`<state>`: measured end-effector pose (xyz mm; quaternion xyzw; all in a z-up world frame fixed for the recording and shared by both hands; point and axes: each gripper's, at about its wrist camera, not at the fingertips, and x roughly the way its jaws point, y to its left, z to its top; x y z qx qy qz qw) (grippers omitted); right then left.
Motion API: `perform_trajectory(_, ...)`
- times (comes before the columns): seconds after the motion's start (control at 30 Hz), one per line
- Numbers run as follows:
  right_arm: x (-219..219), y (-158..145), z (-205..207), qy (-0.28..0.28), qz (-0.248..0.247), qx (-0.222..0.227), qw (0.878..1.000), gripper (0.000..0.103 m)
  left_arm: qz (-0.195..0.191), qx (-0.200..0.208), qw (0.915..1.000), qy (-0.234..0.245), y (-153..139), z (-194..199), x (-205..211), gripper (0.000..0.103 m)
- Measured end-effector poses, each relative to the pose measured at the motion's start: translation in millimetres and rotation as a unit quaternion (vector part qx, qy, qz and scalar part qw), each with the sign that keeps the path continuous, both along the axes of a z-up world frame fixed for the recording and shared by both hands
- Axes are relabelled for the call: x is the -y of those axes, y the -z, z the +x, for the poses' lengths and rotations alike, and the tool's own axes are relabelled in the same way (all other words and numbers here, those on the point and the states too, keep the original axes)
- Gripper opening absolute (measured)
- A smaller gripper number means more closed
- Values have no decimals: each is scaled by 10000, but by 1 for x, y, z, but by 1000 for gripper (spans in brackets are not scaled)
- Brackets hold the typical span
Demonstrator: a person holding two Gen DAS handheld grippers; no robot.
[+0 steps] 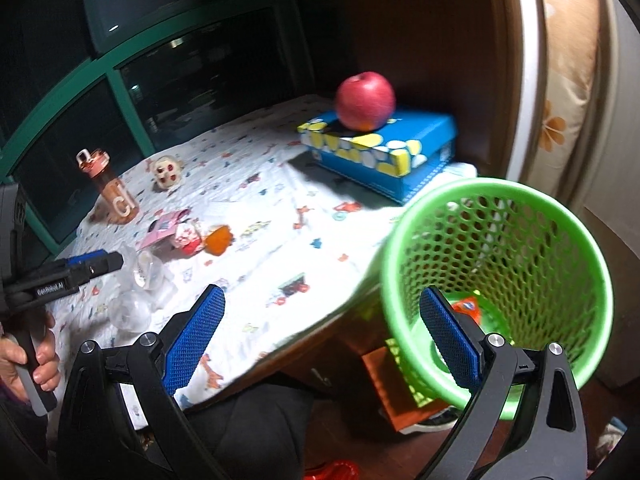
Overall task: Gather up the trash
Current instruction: 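Move the left tool back over the table to the upside-down clear plastic cup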
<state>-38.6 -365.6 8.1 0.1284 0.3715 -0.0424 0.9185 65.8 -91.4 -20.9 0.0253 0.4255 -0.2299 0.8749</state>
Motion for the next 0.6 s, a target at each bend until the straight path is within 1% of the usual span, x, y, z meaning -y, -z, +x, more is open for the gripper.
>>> perform_trajectory(0.1, -13, 0, 9, -177, 39, 17, 9998, 97, 159, 14, 9996, -213, 14, -7, -20, 62)
perform_trajectory(0.17, -22, 0, 15, -282, 42, 11, 9996, 97, 226, -64, 9994, -253, 26, -11, -29, 62)
perform_trajectory(0.27, -33, 2, 21, -403, 48, -12, 9992, 97, 347, -166, 9987, -333, 44, -16, -34, 62)
perform_trajectory(0.33, -38, 3, 23, -450, 54, -33, 9990, 97, 474, -161, 9979, -399, 54, -17, -36, 62)
perform_trajectory(0.43, -43, 5, 25, -490, 65, -58, 9988, 97, 625, -132, 9969, -456, 63, -14, -36, 62)
perform_trajectory(0.6, -46, 9, 28, -511, 93, -127, 9986, 97, 800, -37, 9955, -498, 70, -10, -36, 61)
